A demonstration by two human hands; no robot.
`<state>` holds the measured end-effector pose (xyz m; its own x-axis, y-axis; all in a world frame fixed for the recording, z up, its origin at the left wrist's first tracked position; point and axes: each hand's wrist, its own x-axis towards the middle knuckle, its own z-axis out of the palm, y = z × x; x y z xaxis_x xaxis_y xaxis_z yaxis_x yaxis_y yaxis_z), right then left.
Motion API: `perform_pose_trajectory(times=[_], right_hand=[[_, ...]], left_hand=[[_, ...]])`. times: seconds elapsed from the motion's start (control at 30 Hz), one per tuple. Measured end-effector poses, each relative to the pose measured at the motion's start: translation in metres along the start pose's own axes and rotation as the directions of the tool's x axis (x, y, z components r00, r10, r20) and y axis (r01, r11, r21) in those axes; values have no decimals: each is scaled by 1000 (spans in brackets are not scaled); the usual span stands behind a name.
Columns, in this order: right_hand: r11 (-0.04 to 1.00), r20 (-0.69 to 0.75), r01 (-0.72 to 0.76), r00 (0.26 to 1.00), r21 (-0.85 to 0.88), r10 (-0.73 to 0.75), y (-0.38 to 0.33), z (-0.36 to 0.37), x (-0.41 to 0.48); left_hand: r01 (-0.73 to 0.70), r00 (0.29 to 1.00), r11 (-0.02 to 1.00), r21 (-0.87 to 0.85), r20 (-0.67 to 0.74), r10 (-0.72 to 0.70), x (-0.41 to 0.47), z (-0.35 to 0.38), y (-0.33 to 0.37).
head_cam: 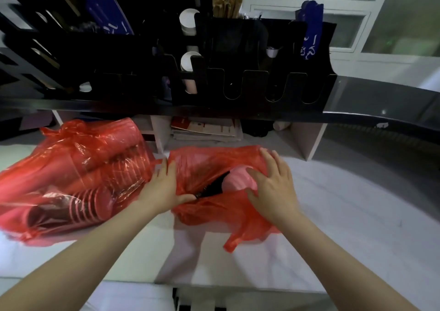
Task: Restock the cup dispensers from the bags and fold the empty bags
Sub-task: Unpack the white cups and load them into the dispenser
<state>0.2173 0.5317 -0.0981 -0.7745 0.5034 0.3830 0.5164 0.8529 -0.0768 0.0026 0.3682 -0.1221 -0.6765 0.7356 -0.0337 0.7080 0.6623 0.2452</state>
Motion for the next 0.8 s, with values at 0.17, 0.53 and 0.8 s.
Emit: perform_pose_trajectory(times=[0.17, 0.53, 0.8], right_hand=[[970, -305, 132, 933, -204, -191, -8, 18, 1], [943, -265, 138, 938, -303, -223, 5, 34, 12], [976, 243, 3, 969, -220, 52, 28, 54, 22]], left_hand=[[-90, 954, 946, 313, -244, 172, -15, -9, 15], [-743, 341, 311, 592, -65, 938, 16, -19, 59], [-573, 820, 754, 321, 227, 526, 75, 1, 31]])
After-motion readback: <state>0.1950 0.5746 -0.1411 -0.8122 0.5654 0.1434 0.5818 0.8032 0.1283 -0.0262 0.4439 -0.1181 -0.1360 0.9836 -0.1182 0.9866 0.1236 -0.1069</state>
